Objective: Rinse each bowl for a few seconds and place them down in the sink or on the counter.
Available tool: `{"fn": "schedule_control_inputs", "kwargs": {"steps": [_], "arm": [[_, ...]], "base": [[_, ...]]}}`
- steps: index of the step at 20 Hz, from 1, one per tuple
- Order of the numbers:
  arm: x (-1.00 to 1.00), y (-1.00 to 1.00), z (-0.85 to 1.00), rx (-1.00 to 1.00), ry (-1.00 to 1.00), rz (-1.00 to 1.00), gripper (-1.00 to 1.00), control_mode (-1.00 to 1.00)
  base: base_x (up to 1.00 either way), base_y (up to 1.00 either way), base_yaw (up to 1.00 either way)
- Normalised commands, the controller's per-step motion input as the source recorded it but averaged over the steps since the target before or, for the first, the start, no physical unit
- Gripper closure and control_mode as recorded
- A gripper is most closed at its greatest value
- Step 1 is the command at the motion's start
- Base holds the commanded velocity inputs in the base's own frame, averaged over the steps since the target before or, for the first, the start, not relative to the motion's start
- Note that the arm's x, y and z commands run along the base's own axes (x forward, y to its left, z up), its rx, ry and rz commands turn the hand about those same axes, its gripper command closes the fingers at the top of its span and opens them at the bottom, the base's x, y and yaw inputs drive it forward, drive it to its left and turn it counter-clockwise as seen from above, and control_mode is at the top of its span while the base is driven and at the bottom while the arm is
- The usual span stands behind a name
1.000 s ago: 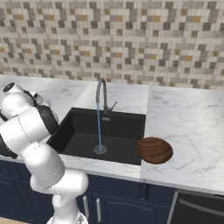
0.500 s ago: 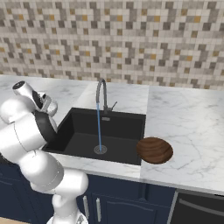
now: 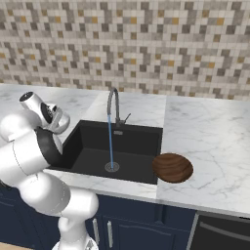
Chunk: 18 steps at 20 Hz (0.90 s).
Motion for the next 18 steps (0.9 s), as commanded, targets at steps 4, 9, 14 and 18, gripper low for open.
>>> {"fn": "schedule_control_inputs", "kwargs": {"steps": [4, 9, 14, 18], "arm": [[0.02, -0.32, 0.04, -0.02, 0.0, -0.02, 1.0, -1.0], [0.1, -0.29, 0.09, 0.01, 0.03, -0.02, 1.0, -1.0], [0.18, -0.22, 0.03, 0.0, 0.01, 0.0, 1.0, -1.0], [0.18, -0.24, 0.0, 0.0, 0.0, 0.0, 1.0, -1.0]], "base": [[0.0, 0.0, 0.0], [0.0, 0.0, 0.0], [0.0, 0.0, 0.0], [0.0, 0.0, 0.0]]}}
